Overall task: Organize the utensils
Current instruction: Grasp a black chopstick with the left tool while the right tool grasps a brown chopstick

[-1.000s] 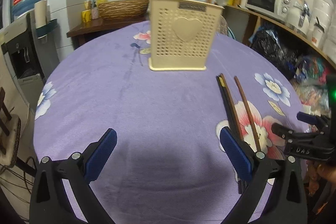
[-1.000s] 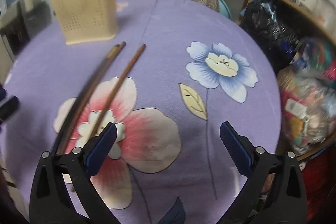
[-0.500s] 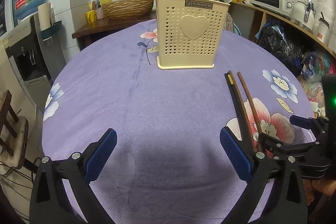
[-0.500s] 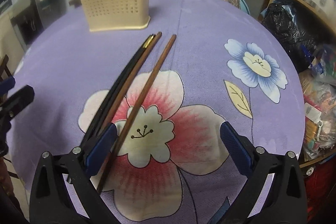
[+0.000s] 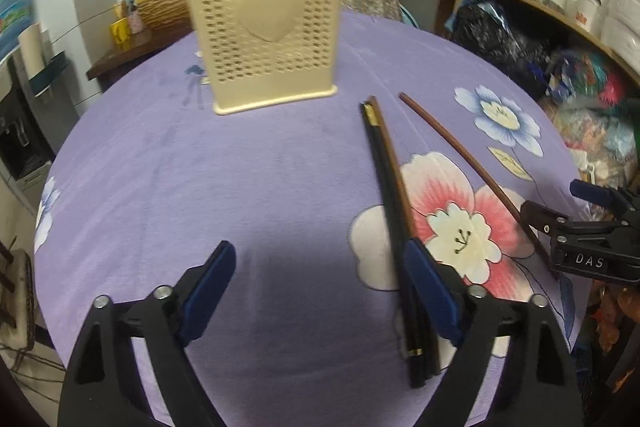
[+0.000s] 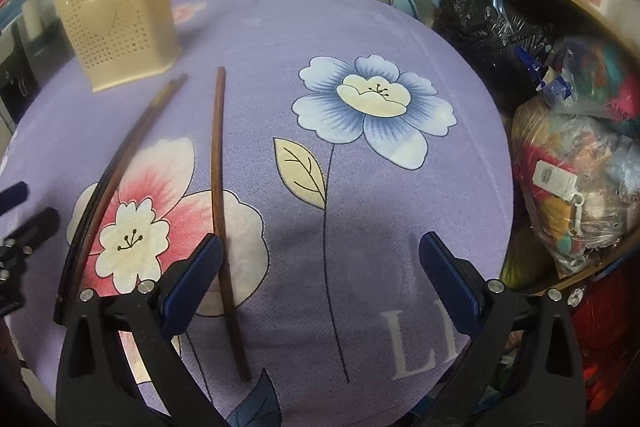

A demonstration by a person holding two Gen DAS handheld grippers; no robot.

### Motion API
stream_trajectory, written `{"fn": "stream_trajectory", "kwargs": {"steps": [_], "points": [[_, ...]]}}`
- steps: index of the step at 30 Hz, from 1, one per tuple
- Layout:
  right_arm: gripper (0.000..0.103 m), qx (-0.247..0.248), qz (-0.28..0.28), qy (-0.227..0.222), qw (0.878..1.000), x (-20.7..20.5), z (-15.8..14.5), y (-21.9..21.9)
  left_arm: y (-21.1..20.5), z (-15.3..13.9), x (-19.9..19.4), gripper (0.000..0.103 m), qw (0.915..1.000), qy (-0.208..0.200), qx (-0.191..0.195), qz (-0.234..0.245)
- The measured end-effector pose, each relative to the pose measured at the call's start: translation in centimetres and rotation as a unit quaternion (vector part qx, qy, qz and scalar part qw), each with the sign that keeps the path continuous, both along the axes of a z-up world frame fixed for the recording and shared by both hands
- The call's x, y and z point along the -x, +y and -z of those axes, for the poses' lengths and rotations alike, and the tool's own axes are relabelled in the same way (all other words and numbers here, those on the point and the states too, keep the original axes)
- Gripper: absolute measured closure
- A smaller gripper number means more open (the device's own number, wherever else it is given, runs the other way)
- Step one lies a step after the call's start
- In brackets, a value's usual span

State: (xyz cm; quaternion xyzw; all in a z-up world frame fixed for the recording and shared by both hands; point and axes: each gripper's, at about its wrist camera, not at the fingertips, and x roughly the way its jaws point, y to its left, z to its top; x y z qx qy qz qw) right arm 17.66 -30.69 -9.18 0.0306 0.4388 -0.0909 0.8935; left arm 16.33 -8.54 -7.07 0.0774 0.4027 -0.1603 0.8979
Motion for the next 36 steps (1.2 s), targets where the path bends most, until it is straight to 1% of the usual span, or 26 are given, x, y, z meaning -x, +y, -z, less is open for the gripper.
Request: {"fn": "stream_trajectory", "kwargs": {"steps": [3,4,8,12,14,17,19,21,22,23,25,27,28,29,31,32,33,35,36], "points": [[0.006,-0.008,-0.003,-0.003,1.0,-0.1,0.1,-0.1,-0.9,0.8,-0.3,0.031,0.9998,0.014,-0.011,0.005],[0.006,-0.01,-0.004,-0.003,1.0,0.1,0.1,0.1,-1.1,1.0,-0.3,0.032,0.9998,0.016,-0.013,0.006],[0.006,-0.019,-0.009,-0.002,1.0,0.1,0.4,0.3,-1.0,1.0,-0.5,0.032,0.9996,0.026,0.002,-0.002],[0.006,-0.015,-0.012,0.001,1.0,0.1,0.8,0.8,-1.4,1.0,-1.1,0.033,0.9998,0.018,-0.007,-0.005],[0.006,-0.011,-0.011,0.0,1.0,0.1,0.7,0.8,-1.0,0.9,-1.9,0.035,0.9996,0.022,-0.007,-0.012],[0.006,-0.01,-0.012,0.003,1.0,0.0,0.6,0.4,1.2,1.1,-3.1,0.035,0.999,0.027,-0.009,-0.036],[0.006,-0.009,-0.014,0.004,1.0,-0.1,0.6,0.4,2.1,1.4,-3.6,0.035,0.9982,0.023,-0.023,-0.051],[0.006,-0.011,-0.024,0.002,1.0,-0.4,0.4,0.7,2.4,1.2,-4.1,0.036,0.9983,0.033,-0.009,-0.047],[0.006,-0.014,-0.036,0.0,0.999,-0.7,0.3,0.9,2.2,1.1,-4.3,0.036,0.9985,0.039,-0.009,-0.038],[0.006,-0.012,-0.046,-0.001,0.999,-1.0,0.0,1.2,1.9,0.9,-4.3,0.036,0.9988,0.036,-0.013,-0.03],[0.006,-0.005,-0.058,-0.01,0.998,-1.5,-0.5,1.5,0.5,0.7,-4.4,0.036,0.9987,0.015,-0.047,-0.005],[0.006,-0.007,-0.077,-0.016,0.997,-2.3,-1.1,1.7,-1.0,1.2,-5.4,0.036,0.9967,0.02,-0.077,0.017],[0.007,-0.012,-0.087,-0.018,0.996,-2.8,-1.4,1.7,-1.4,1.1,-5.8,0.038,0.9969,0.019,-0.074,0.02],[0.01,-0.015,-0.095,-0.02,0.995,-3.2,-1.7,1.6,-1.7,1.1,-6.6,0.039,0.9968,0.028,-0.072,0.023],[0.012,-0.015,-0.104,-0.023,0.994,-4.2,-2.3,1.5,-2.4,1.0,-8.6,0.05,0.9964,0.046,-0.065,0.028],[0.014,-0.016,-0.105,-0.023,0.994,-4.6,-2.4,1.4,-2.6,0.9,-9.2,0.052,0.9962,0.05,-0.064,0.031],[0.015,-0.018,-0.106,-0.023,0.994,-5.2,-2.6,1.4,-2.9,0.9,-10.1,0.056,0.9961,0.055,-0.061,0.034],[0.015,-0.029,-0.108,-0.022,0.994,-5.7,-2.7,1.3,-3.9,0.9,-11.7,0.063,0.9959,0.057,-0.059,0.036],[0.015,-0.032,-0.108,-0.022,0.993,-5.8,-2.8,1.4,-4.5,0.9,-12.1,0.069,0.9958,0.057,-0.061,0.038]]}}
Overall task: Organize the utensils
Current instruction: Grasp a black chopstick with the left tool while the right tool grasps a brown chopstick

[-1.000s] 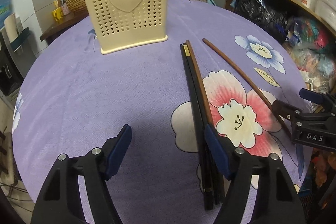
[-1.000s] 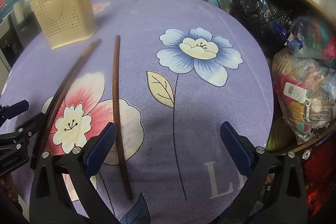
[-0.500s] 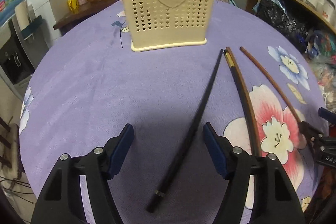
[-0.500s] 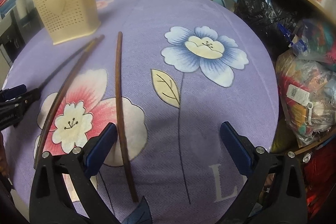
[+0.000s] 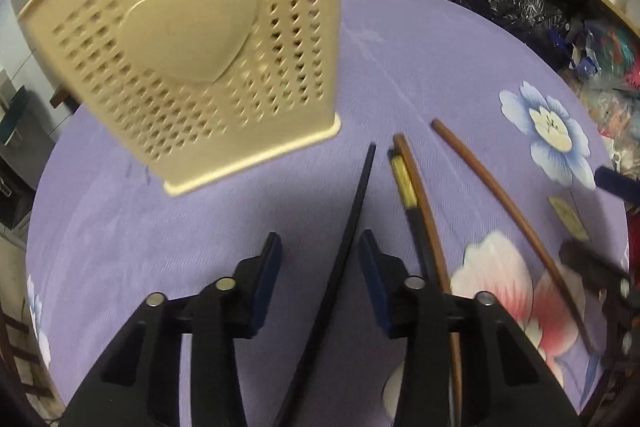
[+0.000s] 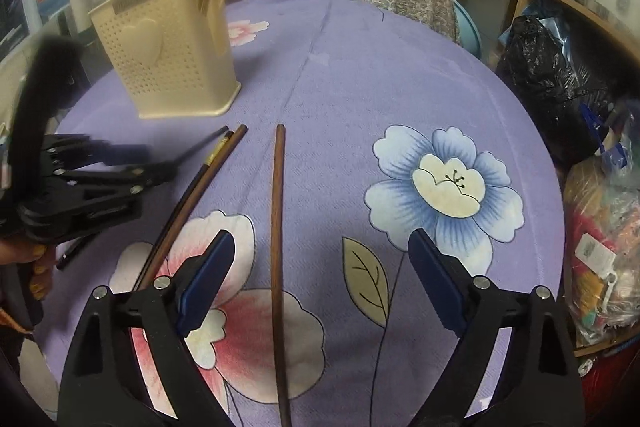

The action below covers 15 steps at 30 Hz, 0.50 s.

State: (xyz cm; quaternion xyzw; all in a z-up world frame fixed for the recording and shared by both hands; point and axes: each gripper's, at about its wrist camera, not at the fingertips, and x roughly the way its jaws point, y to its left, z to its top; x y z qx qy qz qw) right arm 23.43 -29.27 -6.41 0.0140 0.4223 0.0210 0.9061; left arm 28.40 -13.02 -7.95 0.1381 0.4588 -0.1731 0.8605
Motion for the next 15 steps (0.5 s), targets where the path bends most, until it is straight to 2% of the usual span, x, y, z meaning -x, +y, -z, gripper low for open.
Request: {"fn": "stream_trajectory", "kwargs": {"steps": [4,7,11,13,15], "points": [[0.015,-0.006,-0.006,0.002,1.0,-0.3,0.1,0.3,-2.6,-0.2,-1.7,0.084,0.9994,-0.009,-0.032,0.001],[0.017,-0.011,-0.011,0.004,1.0,-0.4,0.2,0.3,-2.7,-0.2,-2.0,0.092,0.999,-0.005,-0.044,-0.007],[0.026,-0.038,-0.025,0.014,0.999,-1.4,0.4,0.2,-1.5,-0.1,-1.2,0.092,0.9988,-0.011,-0.046,-0.014],[0.031,-0.046,-0.034,0.019,0.998,-2.4,0.5,0.5,-0.8,-0.2,-1.0,0.092,0.9993,0.0,-0.034,-0.018],[0.041,-0.042,-0.037,0.023,0.998,-3.4,0.7,1.0,-0.4,-0.3,-1.2,0.092,0.9995,0.008,-0.023,-0.019]]}}
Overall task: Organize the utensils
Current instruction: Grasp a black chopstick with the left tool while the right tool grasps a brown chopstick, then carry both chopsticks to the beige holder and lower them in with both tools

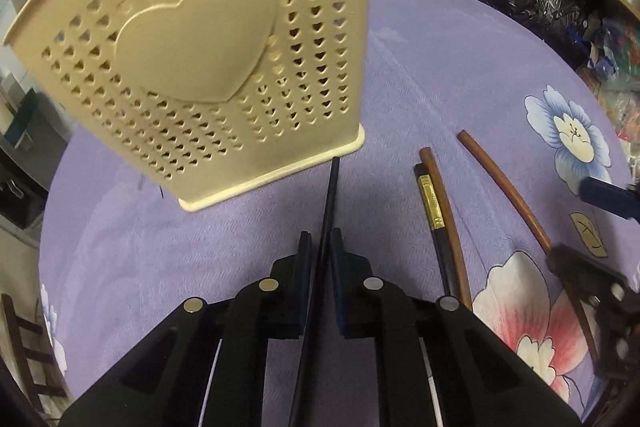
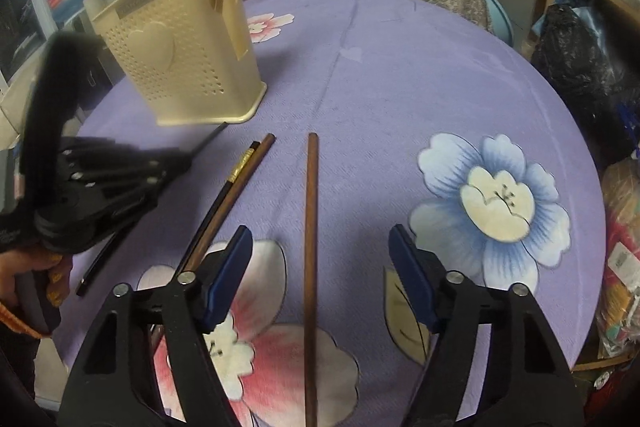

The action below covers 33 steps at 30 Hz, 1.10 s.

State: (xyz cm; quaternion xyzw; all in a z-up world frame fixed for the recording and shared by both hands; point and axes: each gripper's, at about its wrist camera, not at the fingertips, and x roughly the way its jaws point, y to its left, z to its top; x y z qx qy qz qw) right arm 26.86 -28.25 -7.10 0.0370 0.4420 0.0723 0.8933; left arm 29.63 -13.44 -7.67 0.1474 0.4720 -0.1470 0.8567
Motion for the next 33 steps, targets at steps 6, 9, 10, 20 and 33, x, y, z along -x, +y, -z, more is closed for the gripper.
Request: {"fn": "stream_trajectory", "kwargs": {"steps": [6,9,10,20,33], "points": [[0.071,0.024,0.006,0.026,0.999,-3.7,1.0,1.1,0.5,-0.1,-0.3,0.091,1.0,-0.004,0.005,-0.005],[0.083,0.044,0.008,0.028,0.999,-4.8,1.2,1.9,0.1,0.0,-0.2,0.095,0.9999,-0.016,0.002,-0.004],[0.086,0.056,0.007,0.027,0.998,-5.1,1.2,2.3,-0.3,0.0,-0.3,0.095,0.9998,-0.019,0.0,-0.005],[0.095,0.011,0.002,-0.002,1.0,-3.8,-0.2,1.8,2.0,-2.3,1.0,0.096,0.9974,-0.048,0.051,-0.015],[0.095,-0.069,-0.05,-0.181,0.98,6.8,-15.2,-0.9,10.3,-16.4,9.7,0.096,0.9628,-0.189,0.192,-0.007]]}}
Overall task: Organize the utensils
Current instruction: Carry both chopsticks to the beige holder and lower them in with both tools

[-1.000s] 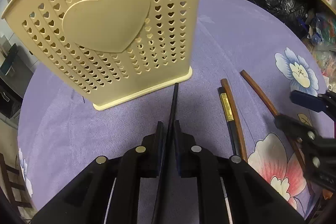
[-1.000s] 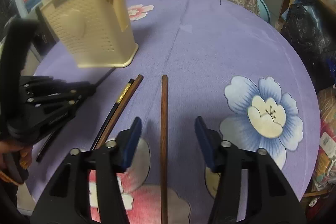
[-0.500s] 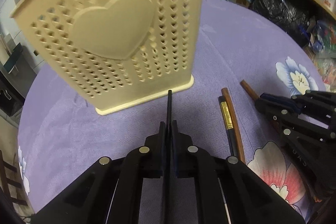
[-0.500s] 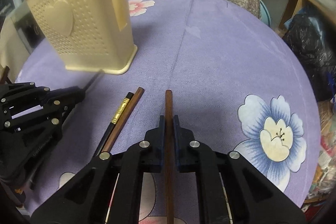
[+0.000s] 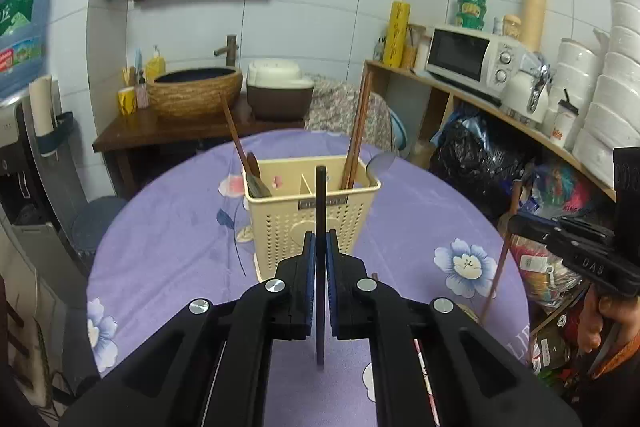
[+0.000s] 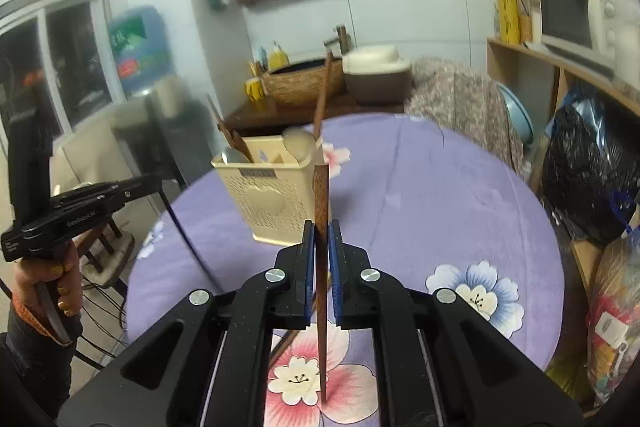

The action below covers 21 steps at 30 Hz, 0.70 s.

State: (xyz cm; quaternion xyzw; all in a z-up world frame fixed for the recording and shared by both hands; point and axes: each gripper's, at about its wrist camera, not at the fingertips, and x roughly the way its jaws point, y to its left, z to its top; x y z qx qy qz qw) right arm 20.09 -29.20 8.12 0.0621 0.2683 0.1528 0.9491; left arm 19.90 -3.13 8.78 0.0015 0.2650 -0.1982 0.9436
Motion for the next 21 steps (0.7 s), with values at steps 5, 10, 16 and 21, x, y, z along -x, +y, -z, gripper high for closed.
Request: {"fn": "stream_trajectory", "kwargs": {"steps": [5,10,16,21], "points": [[0.095,0.01,-0.002,-0.006,1.0,-0.2,-0.9,0.6,-1.0,-0.2,-0.7,0.096,1.0,-0.004,-0.003,0.0],[0.095,0.013,-0.003,-0.005,1.0,-0.6,-1.3,0.6,0.0,-0.2,-0.3,0.097,1.0,-0.006,-0.001,-0.004],[0.095,0.009,-0.023,-0.006,1.0,-1.1,-3.2,1.6,0.7,-1.2,-0.3,0.097,0.9999,-0.004,0.01,0.0],[0.095,-0.007,-0.04,-0.056,0.998,-1.7,-9.0,2.9,1.5,-6.6,-0.9,0.097,0.9989,-0.035,0.032,0.004]]}}
